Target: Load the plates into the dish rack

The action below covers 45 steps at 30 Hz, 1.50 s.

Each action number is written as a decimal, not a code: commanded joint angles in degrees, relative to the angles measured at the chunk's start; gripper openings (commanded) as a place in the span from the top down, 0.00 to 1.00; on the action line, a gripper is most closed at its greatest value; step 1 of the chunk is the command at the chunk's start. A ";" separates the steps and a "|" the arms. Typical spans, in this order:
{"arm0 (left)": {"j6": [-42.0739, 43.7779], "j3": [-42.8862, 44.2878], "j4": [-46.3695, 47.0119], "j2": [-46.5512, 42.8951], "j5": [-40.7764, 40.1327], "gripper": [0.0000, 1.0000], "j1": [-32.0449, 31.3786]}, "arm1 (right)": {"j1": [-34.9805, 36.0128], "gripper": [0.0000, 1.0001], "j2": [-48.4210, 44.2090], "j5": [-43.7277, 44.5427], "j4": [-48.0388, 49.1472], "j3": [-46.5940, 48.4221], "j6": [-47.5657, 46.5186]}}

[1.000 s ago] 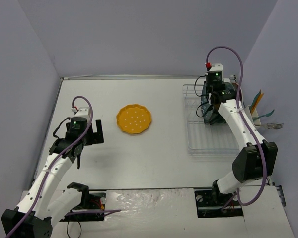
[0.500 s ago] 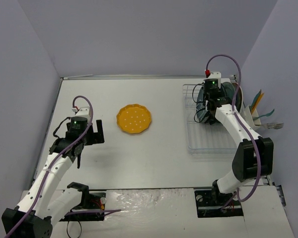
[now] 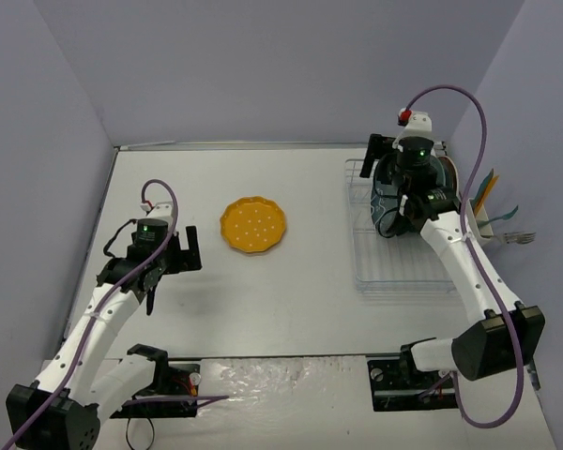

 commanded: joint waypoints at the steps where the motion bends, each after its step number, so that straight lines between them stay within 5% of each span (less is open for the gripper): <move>1: -1.66 3.86 4.24 2.46 1.44 0.03 0.47 | 9.73 0.17 -0.59 -11.83 6.62 1.68 10.45; 10: -2.00 5.08 4.06 3.14 2.85 0.03 0.47 | 22.59 0.16 13.86 -10.58 20.51 -2.67 24.67; 23: -0.76 3.30 2.38 2.19 2.61 0.03 0.82 | 22.60 0.25 38.14 -11.86 23.22 4.11 24.11; 37: -0.07 2.54 2.65 2.35 2.50 0.03 0.82 | 20.86 0.57 43.49 -12.05 22.46 4.62 18.82; 41: 0.03 2.62 2.85 2.69 2.58 0.03 0.81 | 21.05 0.74 43.06 -11.53 21.27 3.94 17.82; 45: 0.19 2.69 3.07 2.53 2.52 0.03 0.75 | 21.36 0.78 43.20 -12.87 19.85 4.79 16.19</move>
